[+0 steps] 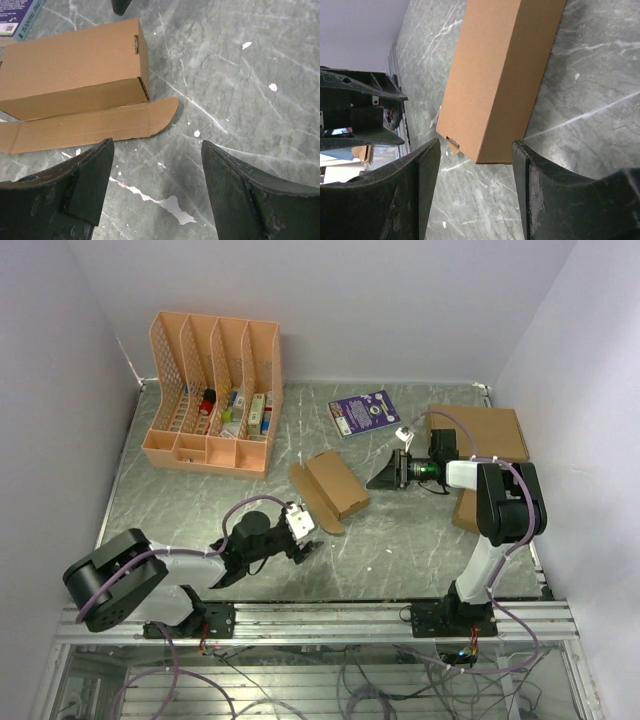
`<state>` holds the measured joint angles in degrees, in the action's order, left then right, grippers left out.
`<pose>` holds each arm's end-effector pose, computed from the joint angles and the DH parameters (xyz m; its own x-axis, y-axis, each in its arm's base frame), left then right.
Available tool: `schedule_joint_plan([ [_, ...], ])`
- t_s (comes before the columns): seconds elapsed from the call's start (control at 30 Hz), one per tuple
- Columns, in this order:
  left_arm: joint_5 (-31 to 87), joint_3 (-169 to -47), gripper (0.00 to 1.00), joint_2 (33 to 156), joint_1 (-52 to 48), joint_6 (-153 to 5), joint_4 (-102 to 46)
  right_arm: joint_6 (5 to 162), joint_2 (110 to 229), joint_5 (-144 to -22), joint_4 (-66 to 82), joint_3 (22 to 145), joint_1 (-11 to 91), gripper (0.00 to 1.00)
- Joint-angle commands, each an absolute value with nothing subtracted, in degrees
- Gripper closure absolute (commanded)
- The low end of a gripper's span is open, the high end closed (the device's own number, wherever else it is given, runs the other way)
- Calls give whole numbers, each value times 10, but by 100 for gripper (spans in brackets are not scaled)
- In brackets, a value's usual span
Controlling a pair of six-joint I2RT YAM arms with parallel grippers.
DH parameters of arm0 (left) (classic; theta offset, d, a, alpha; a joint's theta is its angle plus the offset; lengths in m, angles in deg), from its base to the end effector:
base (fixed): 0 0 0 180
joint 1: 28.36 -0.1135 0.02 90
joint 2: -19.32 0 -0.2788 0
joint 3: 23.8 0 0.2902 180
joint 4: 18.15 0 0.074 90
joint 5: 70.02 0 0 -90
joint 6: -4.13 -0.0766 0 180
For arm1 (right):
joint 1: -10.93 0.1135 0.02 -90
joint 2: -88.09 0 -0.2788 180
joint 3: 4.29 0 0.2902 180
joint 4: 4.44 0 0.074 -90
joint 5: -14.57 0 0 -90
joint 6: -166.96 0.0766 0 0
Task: Fold the paper box
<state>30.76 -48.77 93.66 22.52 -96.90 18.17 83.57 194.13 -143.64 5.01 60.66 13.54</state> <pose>0.1650 -0.2256 0.1280 0.0280 0.2635 -0.9643 0.8882 0.4361 0.1449 0.3772 0.0884 0.1116 -0.8359 0.0047 -0.5488 -0.5136 0.3457 0.7853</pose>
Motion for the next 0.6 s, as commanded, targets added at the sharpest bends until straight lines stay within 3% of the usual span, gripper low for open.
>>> schedule_joint_plan([
  [0.0, 288, -507, 19, 962, 235, -1002, 227, 833, 1954, -1450, 61, 619, 141, 41],
  [0.57, 275, -528, 18, 1002, 240, -1024, 233, 821, 1964, -1446, 79, 627, 153, 41],
])
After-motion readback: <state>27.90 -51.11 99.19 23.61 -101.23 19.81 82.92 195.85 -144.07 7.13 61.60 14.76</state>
